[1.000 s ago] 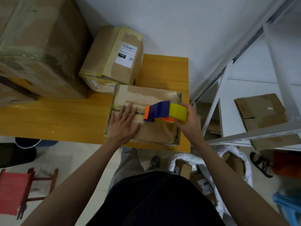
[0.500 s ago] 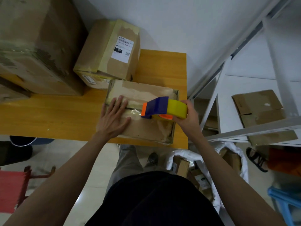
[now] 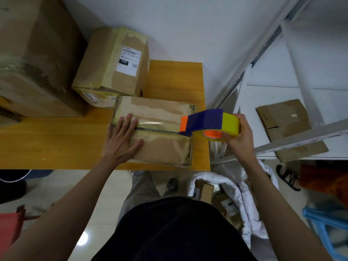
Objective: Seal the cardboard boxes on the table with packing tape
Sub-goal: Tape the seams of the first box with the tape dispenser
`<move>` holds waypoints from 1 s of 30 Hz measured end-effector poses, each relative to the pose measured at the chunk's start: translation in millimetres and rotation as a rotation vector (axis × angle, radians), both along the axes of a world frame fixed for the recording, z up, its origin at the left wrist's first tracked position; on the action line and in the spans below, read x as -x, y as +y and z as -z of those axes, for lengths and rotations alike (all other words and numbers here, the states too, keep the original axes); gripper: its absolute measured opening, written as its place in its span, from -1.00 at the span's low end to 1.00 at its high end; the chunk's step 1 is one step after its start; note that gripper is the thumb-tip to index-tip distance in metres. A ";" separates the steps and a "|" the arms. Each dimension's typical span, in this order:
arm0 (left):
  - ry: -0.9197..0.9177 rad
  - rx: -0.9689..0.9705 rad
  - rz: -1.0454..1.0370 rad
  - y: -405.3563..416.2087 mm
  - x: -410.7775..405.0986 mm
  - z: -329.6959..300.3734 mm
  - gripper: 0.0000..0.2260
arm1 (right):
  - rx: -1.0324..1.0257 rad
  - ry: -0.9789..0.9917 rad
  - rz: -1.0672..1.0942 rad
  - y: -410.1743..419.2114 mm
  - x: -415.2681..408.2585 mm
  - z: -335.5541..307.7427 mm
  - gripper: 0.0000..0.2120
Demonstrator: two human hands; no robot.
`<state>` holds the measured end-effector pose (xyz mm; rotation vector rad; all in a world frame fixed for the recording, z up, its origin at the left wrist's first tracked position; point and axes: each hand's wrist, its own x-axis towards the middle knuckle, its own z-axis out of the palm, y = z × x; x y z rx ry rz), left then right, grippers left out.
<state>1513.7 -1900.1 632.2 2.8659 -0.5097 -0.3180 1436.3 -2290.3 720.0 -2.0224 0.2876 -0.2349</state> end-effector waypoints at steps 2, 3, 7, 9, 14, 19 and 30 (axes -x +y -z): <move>0.005 -0.005 0.008 -0.1 -0.7 0.5 -0.29 | -0.006 -0.010 0.078 -19.1 10.1 -0.8 -0.50; 0.007 -0.007 0.012 -0.4 -0.8 0.5 -0.29 | -0.010 -0.010 0.109 -27.1 14.4 -1.6 -0.49; 0.016 -0.013 0.016 -0.5 -0.9 0.9 -0.28 | 0.012 -0.010 0.118 -37.9 20.3 -2.6 -0.49; 0.017 -0.018 0.026 -1.1 -0.9 0.4 -0.28 | 0.045 -0.048 0.089 -35.6 19.9 -1.5 -0.52; 0.013 -0.030 0.037 -4.5 -2.2 -1.3 -0.28 | 0.134 -0.070 0.063 -37.3 18.8 6.6 -0.52; -0.006 -0.050 0.026 -7.5 2.0 0.5 -0.30 | 0.212 -0.089 0.033 -29.2 14.8 3.5 -0.53; 0.039 -0.048 0.039 -59.1 18.0 -3.7 -0.22 | 0.214 -0.069 0.025 -28.9 13.7 8.8 -0.53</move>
